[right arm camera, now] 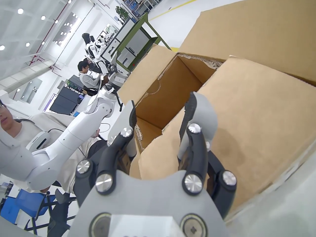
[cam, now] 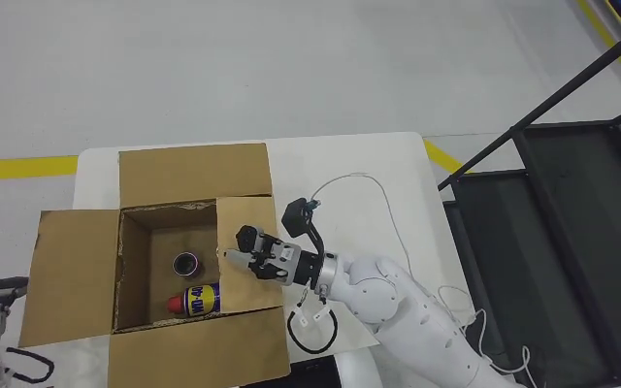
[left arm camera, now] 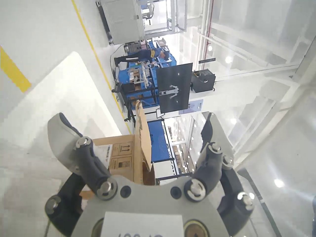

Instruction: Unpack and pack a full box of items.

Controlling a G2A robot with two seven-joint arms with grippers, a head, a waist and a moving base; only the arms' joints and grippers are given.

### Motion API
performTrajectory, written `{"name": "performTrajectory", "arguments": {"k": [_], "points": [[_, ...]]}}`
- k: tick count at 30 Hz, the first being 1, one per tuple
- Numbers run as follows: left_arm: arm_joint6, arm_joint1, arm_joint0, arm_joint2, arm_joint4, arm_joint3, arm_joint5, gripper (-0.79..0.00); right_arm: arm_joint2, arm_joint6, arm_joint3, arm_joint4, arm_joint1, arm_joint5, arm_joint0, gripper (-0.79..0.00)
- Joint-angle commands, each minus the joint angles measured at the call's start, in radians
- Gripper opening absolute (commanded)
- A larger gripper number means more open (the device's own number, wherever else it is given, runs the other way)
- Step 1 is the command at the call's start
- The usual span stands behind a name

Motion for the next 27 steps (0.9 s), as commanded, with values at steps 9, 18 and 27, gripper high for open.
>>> {"name": "performTrajectory", "arguments": {"k": [9,18,27], "points": [[-0.005,-0.010,0.037,0.013,0.008,-0.115,-0.022,0.000,0.031,-0.032,-0.023,-0.062,0.007,-0.007,-0.021,0.000],[0.019,-0.018,0.046,0.054,0.008,-0.224,-0.006,0.000,0.031,-0.032,-0.023,-0.062,0.007,-0.007,-0.021,0.000],[-0.008,-0.020,0.040,0.087,0.005,-0.328,0.032,0.000,0.033,-0.047,-0.027,-0.065,0.007,-0.004,-0.025,0.000]]}}
